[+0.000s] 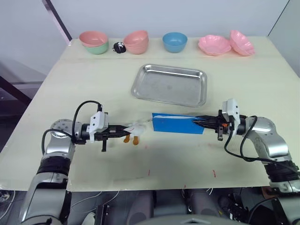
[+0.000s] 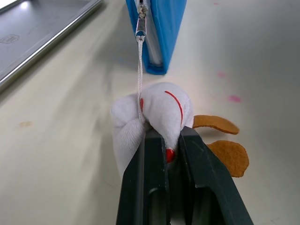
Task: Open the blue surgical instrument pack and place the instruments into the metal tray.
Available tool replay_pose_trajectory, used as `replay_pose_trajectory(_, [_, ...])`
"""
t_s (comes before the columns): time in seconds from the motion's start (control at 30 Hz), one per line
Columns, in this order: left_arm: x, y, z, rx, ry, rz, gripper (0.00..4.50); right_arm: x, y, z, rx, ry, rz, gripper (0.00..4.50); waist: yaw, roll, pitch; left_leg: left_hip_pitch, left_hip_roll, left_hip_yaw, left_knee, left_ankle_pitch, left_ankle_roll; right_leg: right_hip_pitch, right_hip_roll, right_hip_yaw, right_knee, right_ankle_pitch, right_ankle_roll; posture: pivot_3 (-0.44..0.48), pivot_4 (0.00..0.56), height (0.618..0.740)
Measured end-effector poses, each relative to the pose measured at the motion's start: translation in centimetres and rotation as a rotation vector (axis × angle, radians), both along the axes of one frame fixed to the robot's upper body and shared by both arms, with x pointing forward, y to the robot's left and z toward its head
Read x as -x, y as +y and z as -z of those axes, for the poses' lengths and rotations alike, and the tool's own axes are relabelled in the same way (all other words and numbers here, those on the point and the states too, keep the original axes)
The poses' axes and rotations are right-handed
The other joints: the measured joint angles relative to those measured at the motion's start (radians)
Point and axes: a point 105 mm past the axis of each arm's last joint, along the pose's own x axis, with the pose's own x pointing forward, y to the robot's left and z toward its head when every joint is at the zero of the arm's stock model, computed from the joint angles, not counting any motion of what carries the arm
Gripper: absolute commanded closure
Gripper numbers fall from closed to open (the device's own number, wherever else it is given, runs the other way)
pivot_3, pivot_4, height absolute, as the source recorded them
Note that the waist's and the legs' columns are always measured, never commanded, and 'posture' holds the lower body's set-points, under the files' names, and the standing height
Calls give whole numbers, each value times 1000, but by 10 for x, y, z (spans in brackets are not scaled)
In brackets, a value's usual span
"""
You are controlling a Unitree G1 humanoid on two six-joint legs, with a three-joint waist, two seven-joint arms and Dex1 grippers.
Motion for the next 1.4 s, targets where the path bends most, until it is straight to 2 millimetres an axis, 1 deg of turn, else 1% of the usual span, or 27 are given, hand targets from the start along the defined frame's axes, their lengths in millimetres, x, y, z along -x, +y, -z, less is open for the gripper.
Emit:
replay_pose_trajectory(0.27, [-1, -1, 3, -20, -28, 19, 4484, -1, -2, -22, -174, 53, 16, 4500, 4, 1, -1, 0, -1, 0, 0, 0, 0, 1, 0, 0, 0, 0, 0, 0, 150, 740])
replay_pose_trajectory(0.67, [-5, -1, 3, -19, -40, 19, 4484, 3, 3, -41, -351, 163, -8, 4500, 3, 3, -2, 1, -1, -1, 0, 0, 0, 1, 0, 0, 0, 0, 0, 0, 150, 740])
replay_pose_trajectory(0.77, [-5, -1, 4, -16, -40, 17, 4484, 4, 5, -44, -362, 159, -10, 4500, 3, 4, -2, 1, -1, -1, 0, 0, 0, 1, 0, 0, 0, 0, 0, 0, 150, 740])
replay_pose_trajectory(0.87, [-6, 0, 4, -14, -42, 15, 4484, 5, 2, -41, -310, 137, -9, 4500, 4, 4, -2, 1, -1, -1, 0, 0, 0, 1, 0, -1, 0, 0, 0, 0, 150, 740])
replay_pose_trajectory(1.0, [-6, -1, 5, -13, -42, 15, 4484, 5, 3, -40, -307, 127, -8, 4500, 3, 5, -3, 1, -1, -1, 0, 0, 0, 2, 0, 0, 0, 0, 0, 0, 150, 740])
replay_pose_trajectory(1.2, [-6, -2, 3, -12, -49, 21, 4484, 6, 18, -46, -419, 151, -24, 4500, 4, 6, -3, 1, -1, -1, 0, 0, 0, 2, 0, -1, 0, 0, 0, 0, 150, 740])
replay_pose_trajectory(1.27, [-6, -2, 3, -12, -48, 21, 4484, 6, 21, -48, -437, 158, -25, 4500, 4, 6, -3, 1, -1, -1, 0, 0, 0, 2, 0, -1, 0, 0, 0, 0, 150, 740])
replay_pose_trajectory(1.4, [-8, -4, 1, -11, -41, 25, 4484, 2, 23, -60, -531, 175, -17, 4500, 4, 6, -3, 0, -1, -2, 0, 0, 0, 2, 0, -1, 0, 0, 0, 0, 150, 740])
